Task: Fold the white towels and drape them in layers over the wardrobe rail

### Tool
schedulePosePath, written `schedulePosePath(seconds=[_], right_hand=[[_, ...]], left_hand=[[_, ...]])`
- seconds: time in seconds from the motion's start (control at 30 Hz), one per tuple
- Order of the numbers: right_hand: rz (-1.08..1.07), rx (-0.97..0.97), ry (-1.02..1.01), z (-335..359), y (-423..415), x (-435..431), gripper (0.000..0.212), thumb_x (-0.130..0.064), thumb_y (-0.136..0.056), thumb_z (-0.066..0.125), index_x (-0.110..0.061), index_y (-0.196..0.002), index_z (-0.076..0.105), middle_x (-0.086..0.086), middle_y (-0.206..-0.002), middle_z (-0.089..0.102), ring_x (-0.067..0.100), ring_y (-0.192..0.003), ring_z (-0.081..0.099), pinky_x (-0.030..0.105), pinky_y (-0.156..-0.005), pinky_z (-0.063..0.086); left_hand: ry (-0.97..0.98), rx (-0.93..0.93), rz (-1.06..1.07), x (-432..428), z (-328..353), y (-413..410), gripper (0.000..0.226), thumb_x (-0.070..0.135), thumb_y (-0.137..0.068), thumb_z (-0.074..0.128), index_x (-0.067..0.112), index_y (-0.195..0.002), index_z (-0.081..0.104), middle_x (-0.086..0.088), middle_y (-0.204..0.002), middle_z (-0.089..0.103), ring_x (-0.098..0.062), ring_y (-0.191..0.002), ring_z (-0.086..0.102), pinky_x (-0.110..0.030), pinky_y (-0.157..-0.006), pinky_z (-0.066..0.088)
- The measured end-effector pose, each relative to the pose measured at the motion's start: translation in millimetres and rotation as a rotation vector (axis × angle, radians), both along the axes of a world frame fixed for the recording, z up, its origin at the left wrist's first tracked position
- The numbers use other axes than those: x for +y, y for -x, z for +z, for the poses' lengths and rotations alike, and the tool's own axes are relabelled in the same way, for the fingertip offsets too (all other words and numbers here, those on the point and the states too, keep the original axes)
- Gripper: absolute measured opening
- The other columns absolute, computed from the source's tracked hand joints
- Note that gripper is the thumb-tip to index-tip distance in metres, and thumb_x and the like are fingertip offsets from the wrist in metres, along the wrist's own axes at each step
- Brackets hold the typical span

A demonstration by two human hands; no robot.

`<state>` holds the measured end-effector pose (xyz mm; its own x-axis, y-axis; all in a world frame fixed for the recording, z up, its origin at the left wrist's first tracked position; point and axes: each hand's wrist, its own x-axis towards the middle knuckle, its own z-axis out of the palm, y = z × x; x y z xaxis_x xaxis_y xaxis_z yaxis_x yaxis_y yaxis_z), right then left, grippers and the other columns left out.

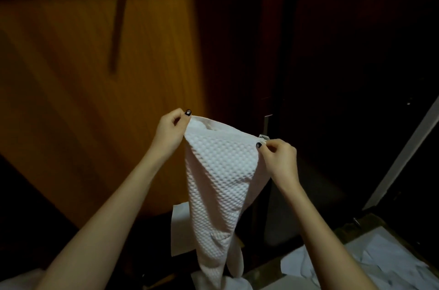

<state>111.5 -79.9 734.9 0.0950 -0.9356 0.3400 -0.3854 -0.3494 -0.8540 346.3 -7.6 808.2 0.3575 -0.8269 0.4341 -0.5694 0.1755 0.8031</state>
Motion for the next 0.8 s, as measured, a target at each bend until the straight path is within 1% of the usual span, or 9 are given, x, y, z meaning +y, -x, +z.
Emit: schedulePosePath(seconds=[0.07, 0.13, 0.23, 0.3, 0.4, 0.57, 0.63, 0.7, 0.8], right_hand=[[0.012, 0.119, 0.047, 6.6, -2.4, -4.6, 0.034, -0.018, -0.093, 0.063, 0.001, -0.066, 0.06, 0.007, -0.063, 0.057, 0.024, -0.052, 0.05, 0.019, -0.045, 0.034], [0.023, 0.226, 0.119, 13.9, -4.7, -9.2, 0.038, -0.018, -0.093, 0.063, -0.003, -0.06, 0.054, 0.002, -0.056, 0.047, 0.021, -0.054, 0.045, 0.02, -0.045, 0.029], [0.012, 0.362, 0.214, 26.6, -7.6, -13.8, 0.02, -0.021, -0.094, 0.062, -0.009, -0.082, 0.071, 0.002, -0.078, 0.064, 0.028, -0.096, 0.051, 0.034, -0.073, 0.041], [0.005, 0.386, 0.234, 35.4, -9.8, -18.8, 0.018, -0.021, -0.095, 0.06, -0.009, -0.09, 0.073, 0.002, -0.092, 0.067, 0.026, -0.108, 0.048, 0.037, -0.085, 0.04], [0.058, 0.306, 0.187, 51.0, -15.7, -26.9, 0.026, -0.018, -0.096, 0.059, -0.003, -0.075, 0.062, 0.007, -0.071, 0.058, 0.019, -0.07, 0.054, 0.025, -0.054, 0.034], [0.196, 0.238, 0.12, 68.8, -18.4, -33.0, 0.02, -0.02, -0.095, 0.06, -0.006, -0.08, 0.061, -0.004, -0.066, 0.047, 0.008, -0.059, 0.043, 0.025, -0.052, 0.031], [0.259, 0.179, 0.083, 74.3, -15.8, -38.2, 0.024, -0.022, -0.093, 0.064, -0.007, -0.074, 0.063, -0.003, -0.062, 0.048, 0.009, -0.058, 0.044, 0.027, -0.056, 0.033], [0.335, 0.152, 0.042, 80.5, -13.0, -41.1, 0.024, -0.023, -0.092, 0.066, -0.006, -0.075, 0.065, 0.002, -0.063, 0.051, 0.012, -0.059, 0.047, 0.028, -0.059, 0.036], [0.47, 0.218, 0.012, 88.0, -8.5, -38.9, 0.026, -0.024, -0.092, 0.067, -0.005, -0.073, 0.064, 0.007, -0.063, 0.048, 0.014, -0.058, 0.044, 0.024, -0.058, 0.036]], left_hand=[[0.041, -0.049, 0.096, 2.0, -4.5, -2.5, 0.041, 0.014, -0.102, 0.045, 0.016, -0.064, 0.029, 0.003, -0.059, 0.028, -0.003, -0.049, 0.026, -0.019, -0.049, 0.021], [0.069, -0.085, 0.158, 3.2, -9.5, -5.7, 0.04, 0.016, -0.102, 0.045, 0.016, -0.066, 0.029, 0.003, -0.059, 0.029, -0.005, -0.051, 0.026, -0.021, -0.049, 0.02], [0.069, -0.122, 0.184, 3.2, -8.2, -11.5, 0.036, 0.026, -0.101, 0.049, 0.016, -0.071, 0.031, 0.002, -0.061, 0.031, -0.007, -0.051, 0.026, -0.024, -0.049, 0.02], [0.016, -0.115, 0.077, 2.1, -0.8, -18.6, 0.027, 0.031, -0.097, 0.057, 0.021, -0.079, 0.039, 0.006, -0.07, 0.04, -0.005, -0.055, 0.032, -0.019, -0.052, 0.026], [-0.083, -0.15, -0.175, 4.5, 16.0, -32.3, 0.018, 0.048, -0.076, 0.069, 0.045, -0.085, 0.054, 0.023, -0.089, 0.057, 0.003, -0.082, 0.052, -0.015, -0.072, 0.041], [-0.255, -0.132, -0.388, 15.5, 33.4, -45.5, 0.032, 0.057, -0.053, 0.081, 0.042, -0.078, 0.067, 0.021, -0.086, 0.067, 0.005, -0.087, 0.061, -0.009, -0.077, 0.044], [-0.299, -0.13, -0.344, 16.1, 34.3, -53.8, 0.045, 0.07, -0.044, 0.079, 0.036, -0.072, 0.07, 0.017, -0.079, 0.068, 0.004, -0.08, 0.061, -0.011, -0.072, 0.045], [-0.317, -0.176, -0.21, 14.2, 34.3, -61.3, 0.052, 0.073, -0.041, 0.078, 0.027, -0.064, 0.067, 0.014, -0.067, 0.064, 0.002, -0.067, 0.058, -0.021, -0.065, 0.043], [-0.213, -0.21, -0.024, 13.3, 31.4, -62.8, 0.047, 0.053, -0.062, 0.084, 0.015, -0.061, 0.055, 0.006, -0.056, 0.049, -0.007, -0.052, 0.043, -0.026, -0.053, 0.03]])
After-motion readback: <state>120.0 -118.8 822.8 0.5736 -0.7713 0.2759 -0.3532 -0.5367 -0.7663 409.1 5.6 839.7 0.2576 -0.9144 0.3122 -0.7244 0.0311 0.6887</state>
